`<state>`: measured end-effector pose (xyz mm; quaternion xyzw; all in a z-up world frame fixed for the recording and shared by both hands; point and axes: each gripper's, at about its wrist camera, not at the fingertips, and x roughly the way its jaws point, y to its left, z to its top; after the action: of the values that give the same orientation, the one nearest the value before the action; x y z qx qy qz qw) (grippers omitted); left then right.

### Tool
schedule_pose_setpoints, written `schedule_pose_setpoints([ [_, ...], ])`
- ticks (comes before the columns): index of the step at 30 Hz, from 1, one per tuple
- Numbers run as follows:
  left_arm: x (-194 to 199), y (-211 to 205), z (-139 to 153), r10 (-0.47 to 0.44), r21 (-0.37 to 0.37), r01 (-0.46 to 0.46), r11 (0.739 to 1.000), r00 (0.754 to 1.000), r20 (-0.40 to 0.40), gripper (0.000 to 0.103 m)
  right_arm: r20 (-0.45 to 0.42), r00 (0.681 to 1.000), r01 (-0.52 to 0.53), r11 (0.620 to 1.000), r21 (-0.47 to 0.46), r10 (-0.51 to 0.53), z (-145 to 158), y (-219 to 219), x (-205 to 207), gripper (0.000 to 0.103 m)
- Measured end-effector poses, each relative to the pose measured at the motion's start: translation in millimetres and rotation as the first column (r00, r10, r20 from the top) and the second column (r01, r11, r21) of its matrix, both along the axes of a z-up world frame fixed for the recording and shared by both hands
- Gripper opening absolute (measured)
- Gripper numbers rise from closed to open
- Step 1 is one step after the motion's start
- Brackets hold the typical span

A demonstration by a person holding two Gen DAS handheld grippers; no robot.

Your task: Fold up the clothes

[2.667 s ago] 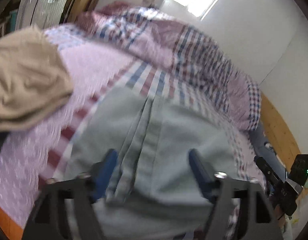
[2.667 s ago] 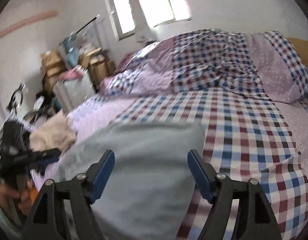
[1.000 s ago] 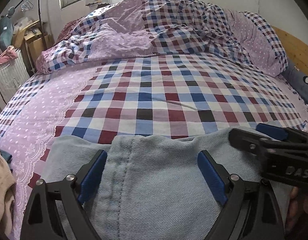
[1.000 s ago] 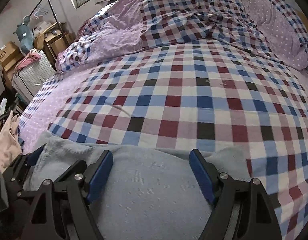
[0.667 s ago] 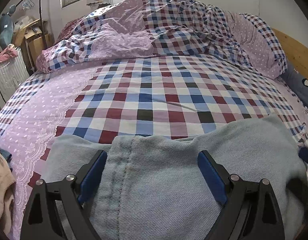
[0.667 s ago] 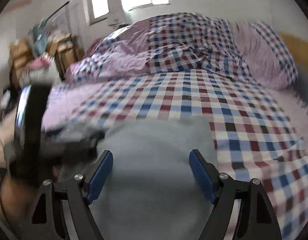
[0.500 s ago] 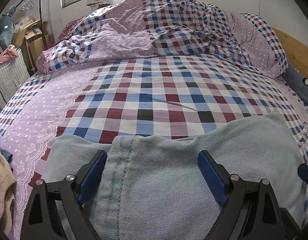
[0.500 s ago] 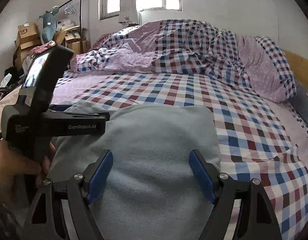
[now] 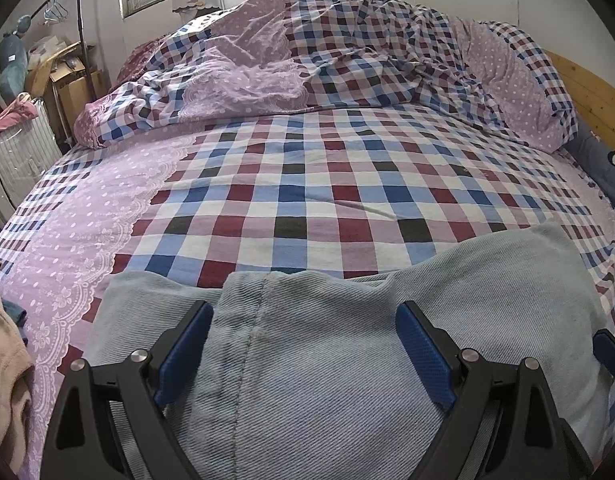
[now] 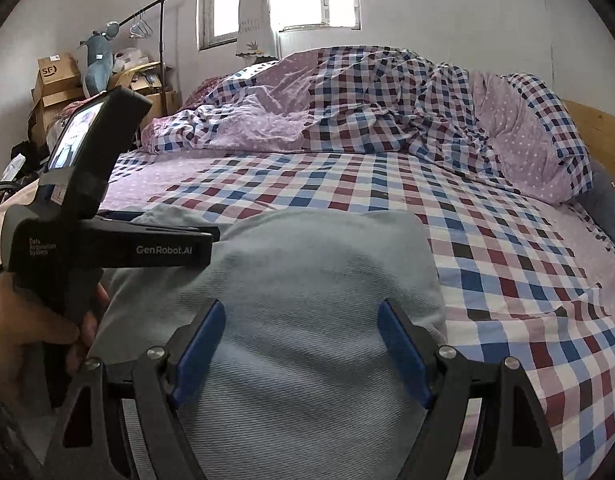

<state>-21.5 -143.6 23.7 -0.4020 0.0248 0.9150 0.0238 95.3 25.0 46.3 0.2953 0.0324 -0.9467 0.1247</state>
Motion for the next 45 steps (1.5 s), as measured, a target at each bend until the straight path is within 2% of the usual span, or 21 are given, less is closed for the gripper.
schedule_pose_setpoints([
  [12,1,-2,1,0.0,0.011,0.0,1.0,1.0,-0.006,0.095,0.008,1.0,-0.004,1.0,-0.005,0.004,2,1,2,0.082],
  [20,1,-5,0,0.001,0.032,-0.001,0.999,1.0,-0.012,0.095,0.095,0.994,-0.046,0.999,0.011,0.044,10,1,-10,0.084],
  [32,1,-3,0,0.008,0.03,-0.008,1.0,1.0,-0.005,0.095,0.047,0.998,-0.04,0.999,0.0,0.04,8,3,-2,0.084],
  [37,4,-5,1,0.009,0.052,-0.008,0.999,1.0,-0.012,0.096,0.062,0.996,-0.062,0.997,-0.056,0.065,6,9,-5,0.086],
  [45,5,1,1,0.023,0.015,-0.023,1.0,1.0,-0.001,0.096,0.081,0.995,-0.06,0.998,-0.037,0.063,5,5,-10,0.087],
])
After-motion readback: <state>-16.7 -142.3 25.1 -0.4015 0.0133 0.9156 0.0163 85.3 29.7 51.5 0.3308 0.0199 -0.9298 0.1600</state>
